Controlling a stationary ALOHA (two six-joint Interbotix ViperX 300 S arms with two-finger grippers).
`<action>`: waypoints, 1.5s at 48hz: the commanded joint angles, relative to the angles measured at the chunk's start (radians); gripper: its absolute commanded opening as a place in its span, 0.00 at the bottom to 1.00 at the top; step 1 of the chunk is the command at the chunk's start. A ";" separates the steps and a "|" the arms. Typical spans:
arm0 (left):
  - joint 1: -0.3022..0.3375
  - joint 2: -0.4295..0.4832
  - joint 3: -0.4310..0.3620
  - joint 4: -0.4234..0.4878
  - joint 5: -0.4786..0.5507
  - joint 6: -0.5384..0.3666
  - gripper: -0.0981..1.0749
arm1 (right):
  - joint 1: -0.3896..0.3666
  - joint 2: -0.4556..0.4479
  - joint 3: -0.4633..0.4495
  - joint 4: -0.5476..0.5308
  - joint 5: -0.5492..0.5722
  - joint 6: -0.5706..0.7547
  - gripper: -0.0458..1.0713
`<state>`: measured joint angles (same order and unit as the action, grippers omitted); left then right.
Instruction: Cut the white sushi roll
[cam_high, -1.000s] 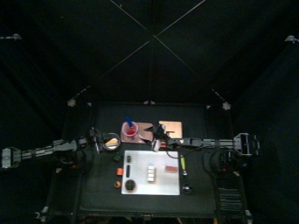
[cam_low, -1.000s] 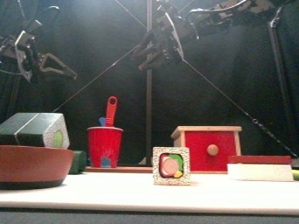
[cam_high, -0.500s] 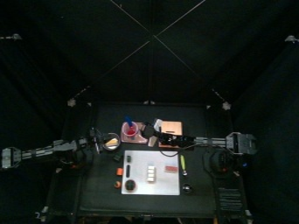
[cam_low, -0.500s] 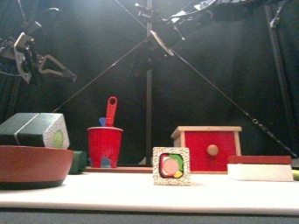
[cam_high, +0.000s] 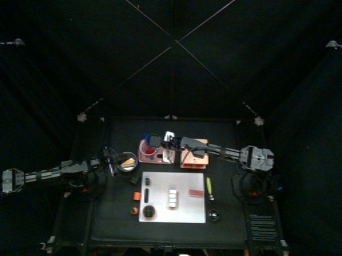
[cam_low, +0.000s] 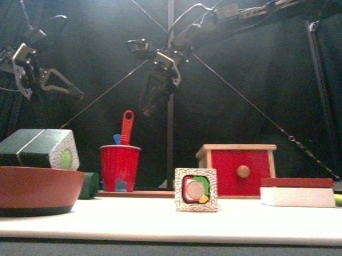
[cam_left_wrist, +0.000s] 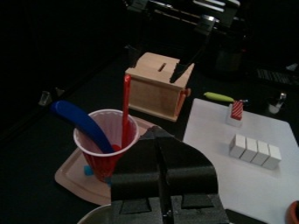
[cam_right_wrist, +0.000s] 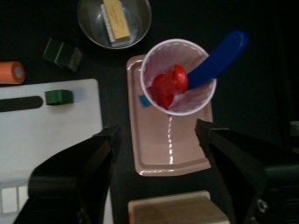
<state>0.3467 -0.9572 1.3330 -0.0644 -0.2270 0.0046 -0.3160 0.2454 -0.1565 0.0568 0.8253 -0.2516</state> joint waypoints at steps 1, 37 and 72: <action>0.008 0.006 -0.005 0.000 -0.005 0.002 0.09 | -0.037 0.031 -0.124 0.069 0.095 -0.034 0.98; 0.020 0.006 0.028 0.000 -0.005 -0.002 0.09 | -0.063 0.408 -0.686 0.097 0.502 -0.092 0.86; 0.035 0.006 0.020 0.000 -0.005 -0.003 0.09 | -0.078 0.336 -0.701 0.110 0.551 -0.081 0.39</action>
<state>0.3774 -0.9557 1.3744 -0.0644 -0.2286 0.0031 -0.3774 0.6811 -0.8345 0.1503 1.3683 -0.3359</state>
